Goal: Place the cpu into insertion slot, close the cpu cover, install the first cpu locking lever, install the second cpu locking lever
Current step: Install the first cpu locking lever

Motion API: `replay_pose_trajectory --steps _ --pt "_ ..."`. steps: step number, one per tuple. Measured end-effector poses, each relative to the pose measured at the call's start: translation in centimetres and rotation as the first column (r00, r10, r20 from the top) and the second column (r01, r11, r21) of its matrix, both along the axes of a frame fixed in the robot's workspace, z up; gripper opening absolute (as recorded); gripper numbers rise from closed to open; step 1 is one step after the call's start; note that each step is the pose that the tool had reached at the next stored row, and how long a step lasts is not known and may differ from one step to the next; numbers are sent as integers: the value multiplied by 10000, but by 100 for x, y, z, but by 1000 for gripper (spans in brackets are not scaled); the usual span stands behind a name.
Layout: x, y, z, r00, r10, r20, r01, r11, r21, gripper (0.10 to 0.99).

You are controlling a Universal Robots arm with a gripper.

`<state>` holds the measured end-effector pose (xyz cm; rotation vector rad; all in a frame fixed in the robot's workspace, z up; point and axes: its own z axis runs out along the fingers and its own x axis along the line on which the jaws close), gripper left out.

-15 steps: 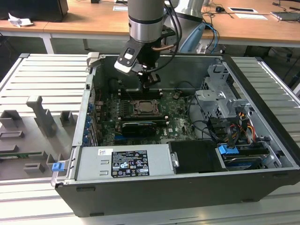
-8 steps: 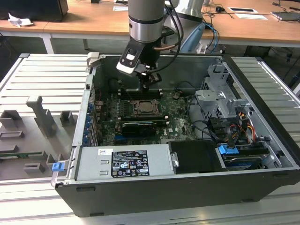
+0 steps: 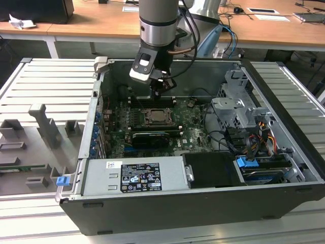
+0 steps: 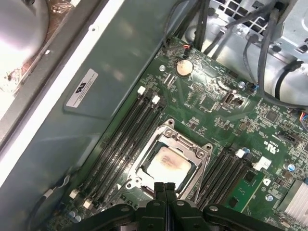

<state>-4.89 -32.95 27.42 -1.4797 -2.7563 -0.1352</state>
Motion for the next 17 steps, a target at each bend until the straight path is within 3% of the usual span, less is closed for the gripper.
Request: replay_pose_trajectory --steps 17 --pt "0 0 0 9912 1320 2 -1320 9912 0 106"
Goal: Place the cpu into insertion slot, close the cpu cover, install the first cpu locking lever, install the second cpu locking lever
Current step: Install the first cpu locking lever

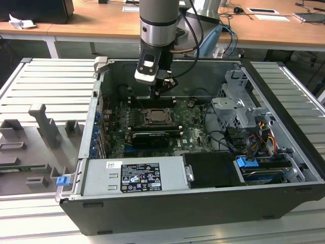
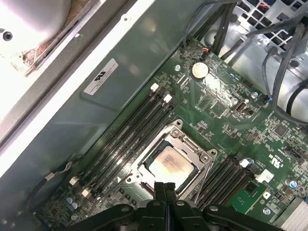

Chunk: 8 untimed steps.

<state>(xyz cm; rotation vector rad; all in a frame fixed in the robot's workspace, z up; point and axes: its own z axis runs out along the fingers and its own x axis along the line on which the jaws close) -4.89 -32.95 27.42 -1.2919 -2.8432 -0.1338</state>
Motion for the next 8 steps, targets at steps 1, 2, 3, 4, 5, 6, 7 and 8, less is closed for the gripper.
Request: replay_pose_trajectory --steps 1,2,3,4,5,6,7,8 --pt "0 0 0 10000 64 0 -64 10000 0 106" --pt "0 0 0 9999 123 0 -123 9999 0 106" --pt "0 0 0 9999 169 0 -169 9999 0 106" --pt "0 0 0 9997 252 0 -252 9997 0 106" --pt "0 0 0 9996 298 0 -298 9996 0 106" --pt "0 0 0 9994 346 0 -346 9994 0 106" --pt "0 0 0 9992 403 0 -403 9992 0 106" --pt "0 0 0 9990 450 0 -450 9990 -1 106"
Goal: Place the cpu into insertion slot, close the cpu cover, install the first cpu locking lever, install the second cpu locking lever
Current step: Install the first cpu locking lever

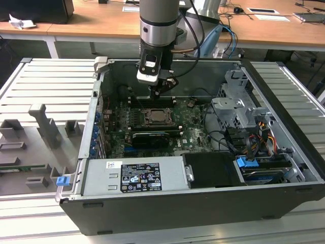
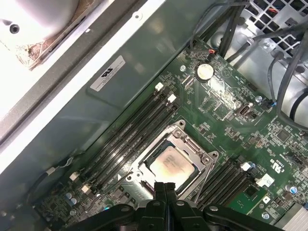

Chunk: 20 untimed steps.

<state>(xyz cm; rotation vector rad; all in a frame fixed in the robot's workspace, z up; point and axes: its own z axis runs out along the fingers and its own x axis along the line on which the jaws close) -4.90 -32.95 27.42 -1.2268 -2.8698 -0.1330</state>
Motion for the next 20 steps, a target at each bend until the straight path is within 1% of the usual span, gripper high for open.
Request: replay_pose_trajectory --steps 6,16,18,20 --pt "0 0 0 9986 523 1 -523 9986 1 106" --pt "0 0 0 9949 1012 1 -1012 9949 1 106" --pt "0 0 0 9924 1231 3 -1231 9924 1 106" --pt "0 -1 -1 9892 1467 17 -1467 9892 0 106"
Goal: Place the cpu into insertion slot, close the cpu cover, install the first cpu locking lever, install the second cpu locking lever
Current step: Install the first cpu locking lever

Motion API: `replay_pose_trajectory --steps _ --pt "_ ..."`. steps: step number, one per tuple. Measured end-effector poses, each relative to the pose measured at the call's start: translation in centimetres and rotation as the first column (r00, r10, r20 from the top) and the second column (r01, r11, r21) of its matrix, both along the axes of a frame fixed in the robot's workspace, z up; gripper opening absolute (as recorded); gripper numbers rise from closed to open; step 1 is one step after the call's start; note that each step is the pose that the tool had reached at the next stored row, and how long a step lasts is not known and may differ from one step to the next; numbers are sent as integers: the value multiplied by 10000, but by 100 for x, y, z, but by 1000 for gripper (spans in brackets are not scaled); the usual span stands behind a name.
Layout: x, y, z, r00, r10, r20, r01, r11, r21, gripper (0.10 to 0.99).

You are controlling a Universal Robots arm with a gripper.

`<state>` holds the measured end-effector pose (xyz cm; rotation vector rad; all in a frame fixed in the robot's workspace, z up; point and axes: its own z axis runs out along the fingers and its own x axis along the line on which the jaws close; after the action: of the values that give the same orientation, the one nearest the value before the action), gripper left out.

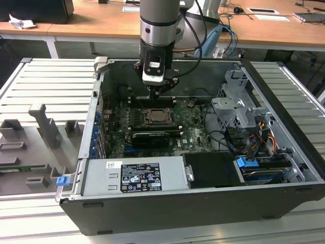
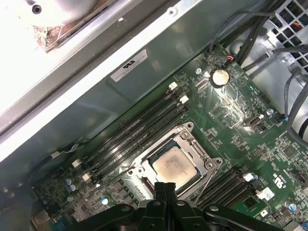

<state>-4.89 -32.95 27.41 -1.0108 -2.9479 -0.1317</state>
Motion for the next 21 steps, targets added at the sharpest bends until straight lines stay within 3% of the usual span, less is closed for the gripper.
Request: replay_pose_trajectory --steps 10,17,21 --pt "0 -2 1 9919 1273 25 -1273 9919 -2 106" --pt "0 -2 0 9730 2307 26 -2307 9730 -2 106" --pt "0 -2 0 9574 2889 26 -2889 9574 -2 106"
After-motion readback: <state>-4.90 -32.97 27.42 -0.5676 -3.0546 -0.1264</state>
